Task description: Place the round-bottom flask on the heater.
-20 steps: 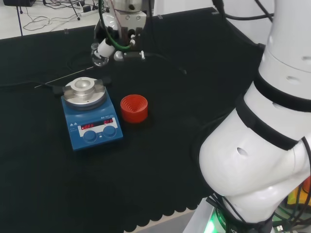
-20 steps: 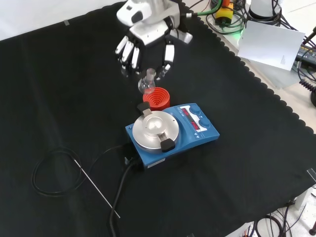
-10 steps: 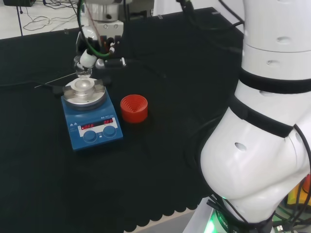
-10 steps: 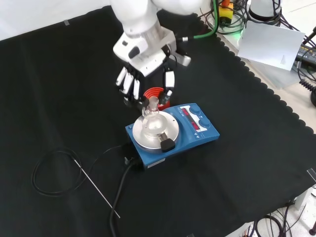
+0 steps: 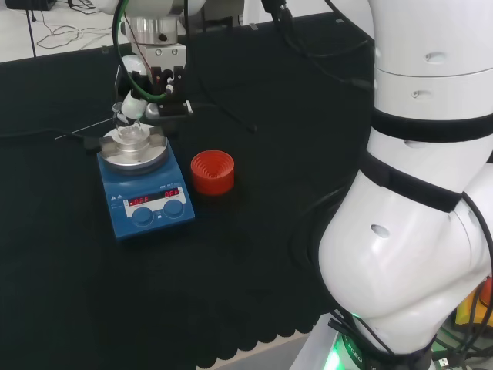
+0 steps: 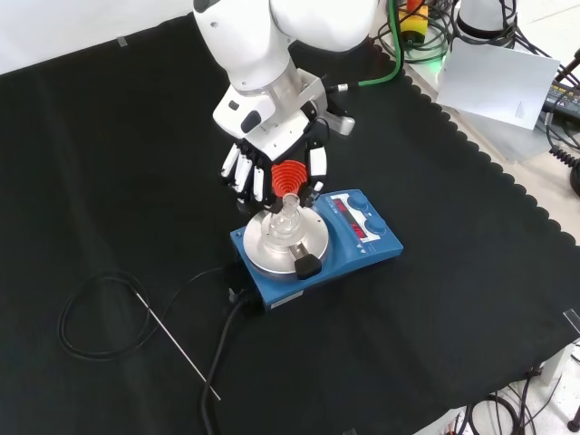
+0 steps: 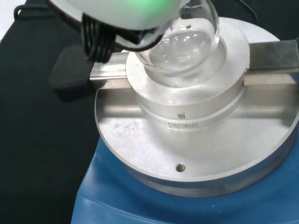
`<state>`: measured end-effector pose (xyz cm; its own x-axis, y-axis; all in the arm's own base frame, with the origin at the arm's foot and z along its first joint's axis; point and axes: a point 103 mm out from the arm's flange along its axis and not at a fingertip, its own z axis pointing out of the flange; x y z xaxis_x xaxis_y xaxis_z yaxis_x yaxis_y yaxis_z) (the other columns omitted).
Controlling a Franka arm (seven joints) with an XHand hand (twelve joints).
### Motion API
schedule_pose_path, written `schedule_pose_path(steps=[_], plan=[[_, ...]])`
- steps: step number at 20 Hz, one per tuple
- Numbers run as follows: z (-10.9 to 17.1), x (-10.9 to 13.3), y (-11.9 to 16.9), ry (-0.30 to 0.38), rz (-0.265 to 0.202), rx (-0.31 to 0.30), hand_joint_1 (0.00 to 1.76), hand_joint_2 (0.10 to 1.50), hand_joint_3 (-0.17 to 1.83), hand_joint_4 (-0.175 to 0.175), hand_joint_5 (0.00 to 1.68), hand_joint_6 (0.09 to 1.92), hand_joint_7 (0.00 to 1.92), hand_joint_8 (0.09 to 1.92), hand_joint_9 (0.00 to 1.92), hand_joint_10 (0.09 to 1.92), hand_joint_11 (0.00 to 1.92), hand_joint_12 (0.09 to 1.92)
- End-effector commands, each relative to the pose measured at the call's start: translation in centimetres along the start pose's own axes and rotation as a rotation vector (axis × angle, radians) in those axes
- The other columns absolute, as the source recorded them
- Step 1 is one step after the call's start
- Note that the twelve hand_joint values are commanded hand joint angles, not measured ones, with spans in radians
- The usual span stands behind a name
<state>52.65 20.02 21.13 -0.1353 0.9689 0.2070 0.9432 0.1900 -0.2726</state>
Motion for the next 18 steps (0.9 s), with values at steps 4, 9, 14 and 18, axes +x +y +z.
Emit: schedule_pose_path(steps=[4,9,14,18], plan=[[0.7,-0.6,0.3,0.002,-0.003,0.021,1.11,0.63,0.88,0.070,1.12,1.04,0.57,0.70,0.76,0.59,0.45,1.31],[0.4,-2.5,0.0,0.029,-0.006,0.018,1.11,0.63,0.88,0.070,1.13,1.04,0.56,0.70,0.76,0.59,0.45,1.31],[0.7,-1.5,0.5,0.039,0.000,0.020,1.05,0.85,0.48,0.141,1.05,0.99,0.48,0.74,0.69,0.63,0.42,1.33],[0.7,-1.5,0.3,0.041,-0.011,0.012,0.91,0.73,0.57,-0.064,0.92,0.80,0.43,0.75,0.64,0.67,0.39,1.34]])
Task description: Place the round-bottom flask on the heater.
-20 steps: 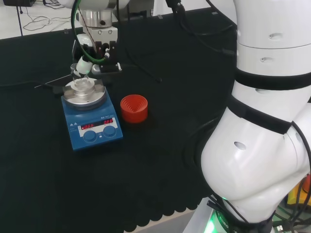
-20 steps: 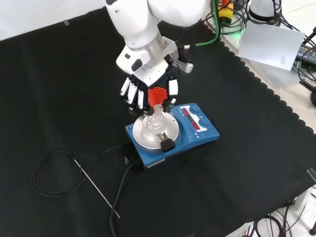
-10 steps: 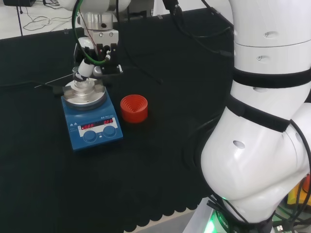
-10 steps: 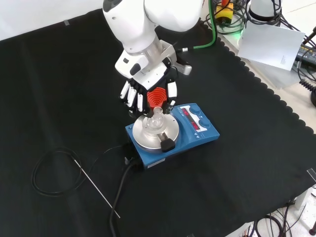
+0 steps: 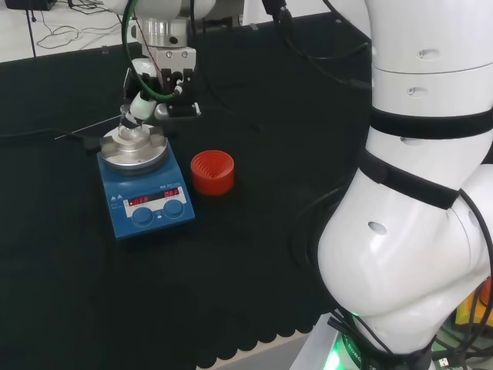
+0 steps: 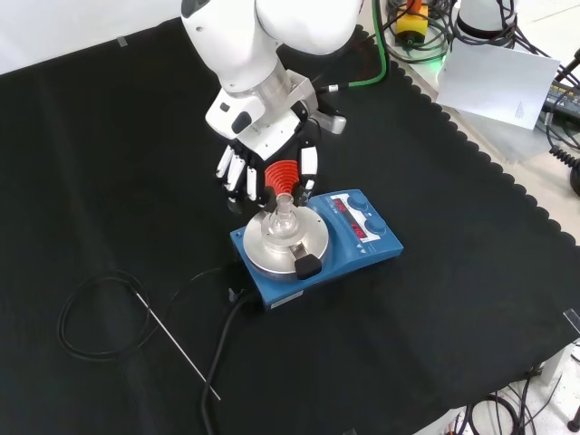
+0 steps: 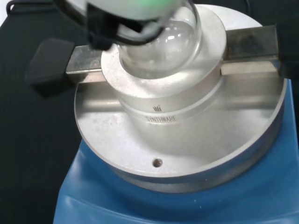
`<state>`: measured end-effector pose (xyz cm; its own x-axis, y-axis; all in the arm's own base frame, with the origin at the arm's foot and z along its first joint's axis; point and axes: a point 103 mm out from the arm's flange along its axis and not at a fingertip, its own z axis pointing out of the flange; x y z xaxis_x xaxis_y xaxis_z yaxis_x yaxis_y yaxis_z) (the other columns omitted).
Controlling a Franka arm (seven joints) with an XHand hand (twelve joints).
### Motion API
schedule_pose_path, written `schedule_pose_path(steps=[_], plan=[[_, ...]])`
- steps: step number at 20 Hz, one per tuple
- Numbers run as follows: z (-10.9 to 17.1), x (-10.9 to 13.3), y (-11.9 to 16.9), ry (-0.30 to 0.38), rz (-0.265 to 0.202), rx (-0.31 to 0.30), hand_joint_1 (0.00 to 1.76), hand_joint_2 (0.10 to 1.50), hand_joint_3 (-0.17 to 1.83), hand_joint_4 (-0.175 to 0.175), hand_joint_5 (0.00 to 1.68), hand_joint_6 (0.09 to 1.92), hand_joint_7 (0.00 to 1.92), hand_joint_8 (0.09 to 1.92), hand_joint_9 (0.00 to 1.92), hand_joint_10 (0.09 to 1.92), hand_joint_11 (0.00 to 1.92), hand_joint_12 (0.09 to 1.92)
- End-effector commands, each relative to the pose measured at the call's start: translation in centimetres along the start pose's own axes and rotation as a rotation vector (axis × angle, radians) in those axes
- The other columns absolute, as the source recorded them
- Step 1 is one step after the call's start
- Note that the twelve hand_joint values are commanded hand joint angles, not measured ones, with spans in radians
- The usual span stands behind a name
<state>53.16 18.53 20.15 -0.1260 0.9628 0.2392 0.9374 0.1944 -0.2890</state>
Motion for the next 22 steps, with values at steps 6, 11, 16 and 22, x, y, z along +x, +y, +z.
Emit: schedule_pose_path(steps=[6,11,16,22], plan=[[0.0,0.1,-1.0,-0.005,-0.002,-0.015,0.88,0.66,0.64,-0.069,0.79,0.77,0.40,0.75,0.61,0.67,0.37,1.35],[-0.8,0.1,-2.2,-0.019,-0.004,-0.033,0.86,0.63,0.62,-0.045,0.56,0.73,0.36,0.75,0.58,0.68,0.34,1.36],[-2.0,-0.1,-4.3,-0.036,0.008,-0.054,0.85,0.62,0.60,-0.032,0.40,0.55,0.33,0.75,0.54,0.70,0.30,1.38],[-3.2,0.5,-7.0,-0.068,0.020,-0.070,0.84,0.63,0.58,-0.029,0.41,0.46,0.31,0.75,0.53,0.71,0.29,1.38]])
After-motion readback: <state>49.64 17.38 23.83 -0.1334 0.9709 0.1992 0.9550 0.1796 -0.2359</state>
